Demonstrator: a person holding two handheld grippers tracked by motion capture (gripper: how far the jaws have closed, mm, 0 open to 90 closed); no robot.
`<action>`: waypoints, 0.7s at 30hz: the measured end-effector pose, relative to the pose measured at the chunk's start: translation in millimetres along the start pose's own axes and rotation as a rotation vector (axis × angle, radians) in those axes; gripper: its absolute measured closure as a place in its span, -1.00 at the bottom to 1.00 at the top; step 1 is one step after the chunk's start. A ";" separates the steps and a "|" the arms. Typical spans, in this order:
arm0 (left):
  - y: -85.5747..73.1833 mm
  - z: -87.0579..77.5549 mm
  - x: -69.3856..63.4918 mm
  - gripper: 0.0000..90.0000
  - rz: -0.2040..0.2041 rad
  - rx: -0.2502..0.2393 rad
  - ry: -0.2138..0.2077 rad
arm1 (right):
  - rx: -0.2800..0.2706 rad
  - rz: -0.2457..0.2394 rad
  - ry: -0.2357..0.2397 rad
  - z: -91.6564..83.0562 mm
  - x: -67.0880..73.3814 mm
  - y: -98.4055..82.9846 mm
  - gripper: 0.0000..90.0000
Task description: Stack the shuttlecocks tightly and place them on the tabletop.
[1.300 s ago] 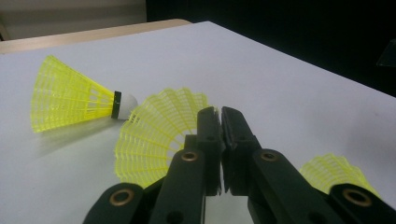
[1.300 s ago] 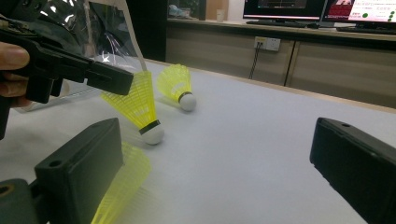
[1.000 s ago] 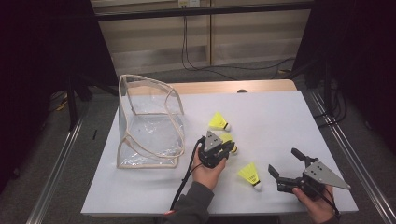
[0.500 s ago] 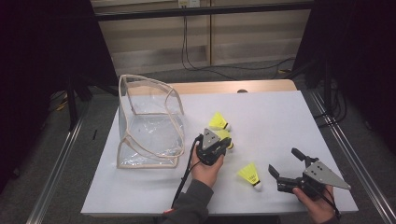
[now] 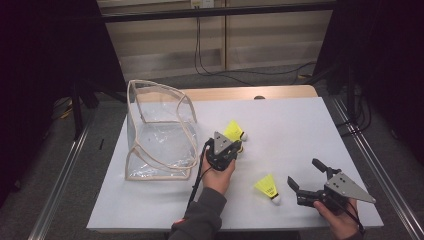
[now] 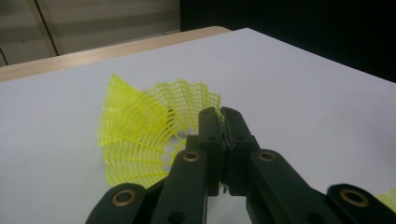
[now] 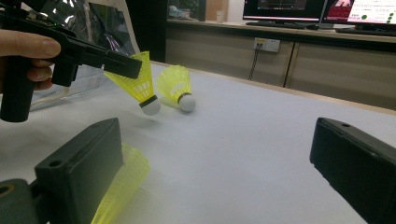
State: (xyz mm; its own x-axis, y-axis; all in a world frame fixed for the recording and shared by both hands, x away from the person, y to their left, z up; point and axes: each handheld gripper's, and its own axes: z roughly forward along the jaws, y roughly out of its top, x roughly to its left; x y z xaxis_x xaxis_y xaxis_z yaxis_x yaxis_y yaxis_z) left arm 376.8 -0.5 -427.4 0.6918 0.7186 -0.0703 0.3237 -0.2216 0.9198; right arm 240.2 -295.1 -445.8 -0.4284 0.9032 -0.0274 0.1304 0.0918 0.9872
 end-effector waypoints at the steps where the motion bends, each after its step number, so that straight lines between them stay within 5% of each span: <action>1: 0.0 0.0 0.0 0.95 0.000 0.000 0.000 | 0.000 0.000 -0.001 0.0 -0.1 0.0 -0.96; 21: -4.7 6.4 11.9 0.95 0.030 0.037 0.081 | 0.003 -0.002 -0.002 0.3 -0.3 -0.3 -0.96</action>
State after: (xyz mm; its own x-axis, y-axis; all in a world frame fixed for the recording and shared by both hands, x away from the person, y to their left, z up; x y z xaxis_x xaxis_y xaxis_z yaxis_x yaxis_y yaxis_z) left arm 387.7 4.9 -435.0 0.6474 0.7620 -0.0106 0.3283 -0.2664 0.9062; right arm 240.6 -295.3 -446.1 -0.4270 0.9037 -0.0301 0.1318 0.0951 0.9867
